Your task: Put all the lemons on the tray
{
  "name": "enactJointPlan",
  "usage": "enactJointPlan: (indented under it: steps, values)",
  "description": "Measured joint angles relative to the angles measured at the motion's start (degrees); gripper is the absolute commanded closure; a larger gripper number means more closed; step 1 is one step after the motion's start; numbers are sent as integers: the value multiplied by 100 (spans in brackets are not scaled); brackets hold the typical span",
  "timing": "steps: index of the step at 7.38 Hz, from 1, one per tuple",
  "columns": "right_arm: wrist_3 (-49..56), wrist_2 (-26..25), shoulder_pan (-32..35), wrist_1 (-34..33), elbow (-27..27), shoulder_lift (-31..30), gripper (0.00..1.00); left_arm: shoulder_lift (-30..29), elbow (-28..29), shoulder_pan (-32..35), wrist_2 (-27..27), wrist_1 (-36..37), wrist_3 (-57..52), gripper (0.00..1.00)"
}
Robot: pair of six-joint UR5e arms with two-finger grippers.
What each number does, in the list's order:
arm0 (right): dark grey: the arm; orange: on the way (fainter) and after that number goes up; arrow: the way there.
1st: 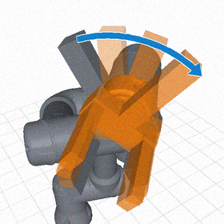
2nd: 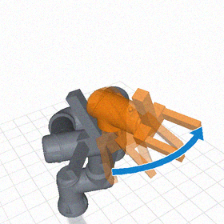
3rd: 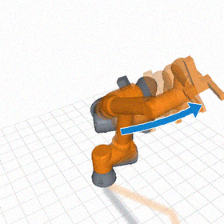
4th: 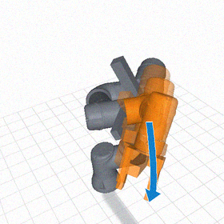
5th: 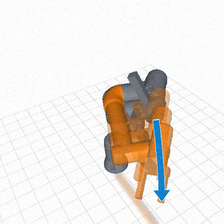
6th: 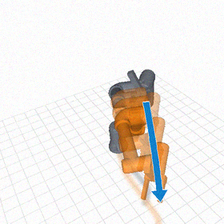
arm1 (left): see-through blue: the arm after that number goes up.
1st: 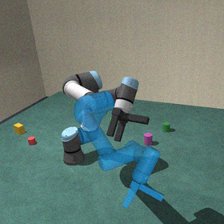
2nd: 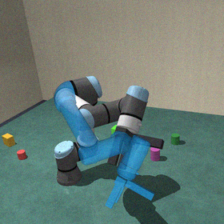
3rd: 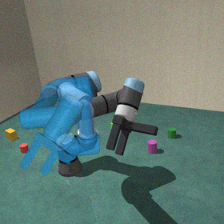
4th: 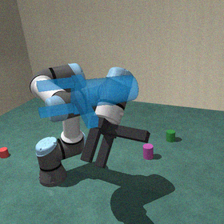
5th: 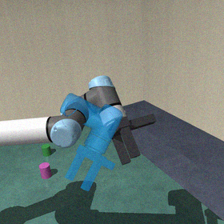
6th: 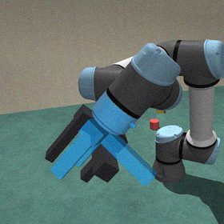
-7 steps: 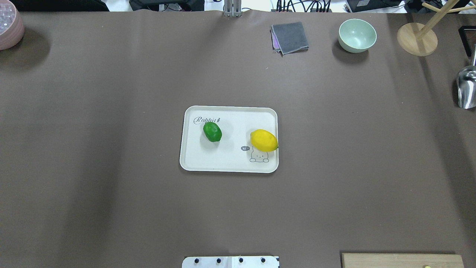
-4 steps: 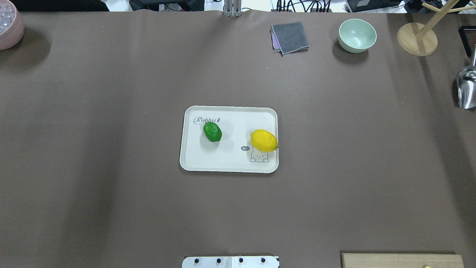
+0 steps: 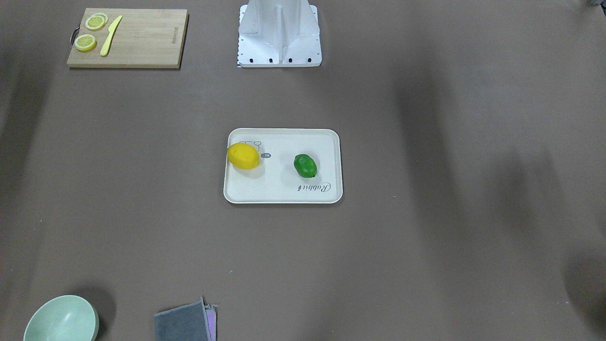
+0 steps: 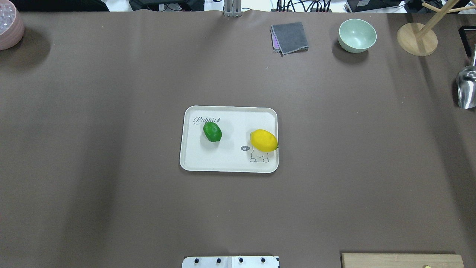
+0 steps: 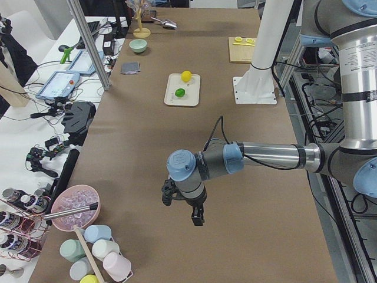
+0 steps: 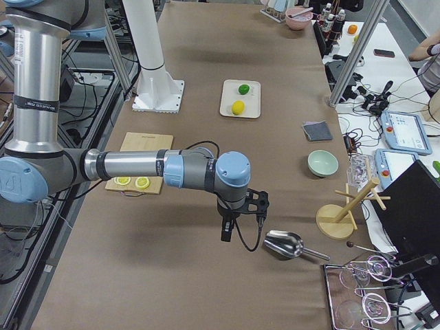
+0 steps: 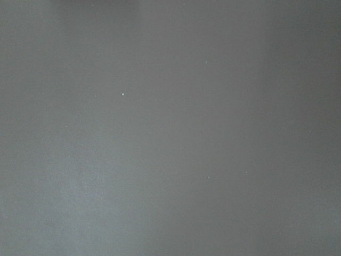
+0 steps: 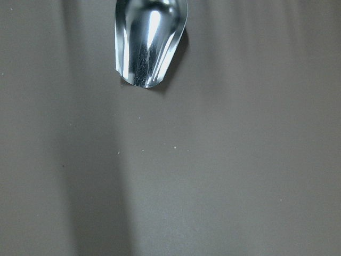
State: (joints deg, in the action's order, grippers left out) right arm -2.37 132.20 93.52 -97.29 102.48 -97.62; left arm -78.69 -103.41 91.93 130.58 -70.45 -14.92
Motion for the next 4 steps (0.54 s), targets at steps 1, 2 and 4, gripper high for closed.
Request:
enactJointPlan:
  steps: [1, 2, 4]
  values:
    - [0, -9, -3, 0, 0, 6, 1, 0, 10, 0, 0, -2, 4, 1]
    - [0, -26, -6, 0, 0, 9, 1, -7, 17, 0, -1, -5, 8, 1]
    - [0, -49, -26, 0, 0, 37, 1, -31, 23, 0, 10, -3, 17, 1]
